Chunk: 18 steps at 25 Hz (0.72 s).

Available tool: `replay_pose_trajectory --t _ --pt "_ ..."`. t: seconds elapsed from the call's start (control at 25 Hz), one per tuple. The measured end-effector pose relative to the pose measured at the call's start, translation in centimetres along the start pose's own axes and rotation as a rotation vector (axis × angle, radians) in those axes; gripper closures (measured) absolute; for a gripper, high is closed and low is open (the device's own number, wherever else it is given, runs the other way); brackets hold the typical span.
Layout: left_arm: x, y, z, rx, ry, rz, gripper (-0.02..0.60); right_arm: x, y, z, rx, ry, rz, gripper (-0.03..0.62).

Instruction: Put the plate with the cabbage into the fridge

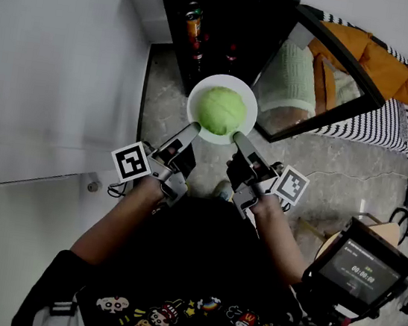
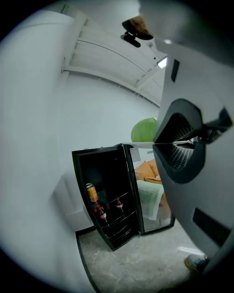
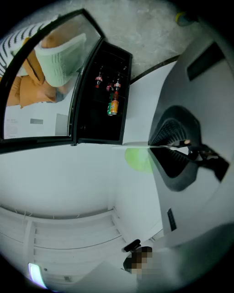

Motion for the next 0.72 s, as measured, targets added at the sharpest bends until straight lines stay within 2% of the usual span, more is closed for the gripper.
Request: replay_pose_trajectory --t 0.72 --pt "0.14 -0.05 0.19 -0.02 -0.004 0.014 0.572 0.26 -0.18 -0.33 0.015 0.002 0.017 0.58"
Point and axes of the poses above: the fingertips, and each gripper's own axes: z backward along the fingers, x to its left, y out of its underside, the point moved 9 cm from there along z, backward along the fingers, and after that the axes turned 12 degrees about z, right-handed, at the moved point
